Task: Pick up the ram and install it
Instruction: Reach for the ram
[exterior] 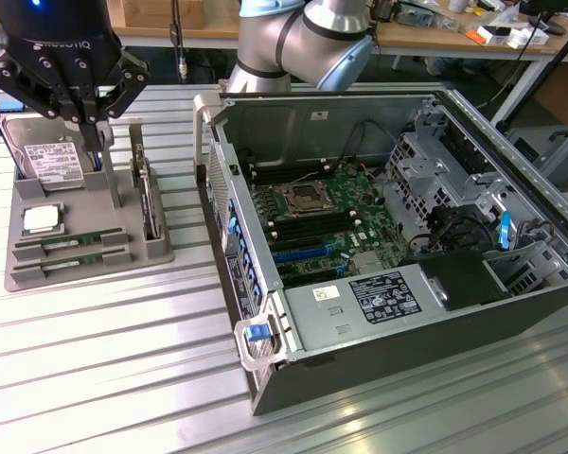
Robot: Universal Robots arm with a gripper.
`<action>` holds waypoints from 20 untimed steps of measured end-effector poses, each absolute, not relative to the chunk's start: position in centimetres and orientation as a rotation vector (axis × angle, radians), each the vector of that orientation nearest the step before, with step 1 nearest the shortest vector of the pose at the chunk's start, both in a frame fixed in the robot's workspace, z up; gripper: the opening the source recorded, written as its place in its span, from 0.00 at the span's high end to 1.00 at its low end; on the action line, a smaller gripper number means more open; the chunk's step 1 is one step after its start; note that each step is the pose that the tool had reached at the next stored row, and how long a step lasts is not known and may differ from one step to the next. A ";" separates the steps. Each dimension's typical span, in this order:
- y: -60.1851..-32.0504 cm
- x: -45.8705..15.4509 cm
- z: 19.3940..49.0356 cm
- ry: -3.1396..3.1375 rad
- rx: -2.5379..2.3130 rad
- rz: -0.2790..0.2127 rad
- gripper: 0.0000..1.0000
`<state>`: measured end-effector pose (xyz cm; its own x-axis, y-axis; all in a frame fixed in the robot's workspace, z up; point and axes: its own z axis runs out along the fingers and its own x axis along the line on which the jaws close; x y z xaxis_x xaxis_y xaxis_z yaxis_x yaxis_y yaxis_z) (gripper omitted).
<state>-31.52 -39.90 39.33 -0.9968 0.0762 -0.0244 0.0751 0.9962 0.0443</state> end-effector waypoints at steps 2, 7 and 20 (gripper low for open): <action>-39.9 -31.7 39.3 3.112 0.118 0.068 0.89; -39.9 -32.1 39.3 3.112 0.118 0.068 0.89; -39.9 -33.4 39.3 3.112 0.118 0.068 0.89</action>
<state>-33.36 -39.89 39.33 -0.9968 0.0762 -0.0245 0.0751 0.9962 0.0444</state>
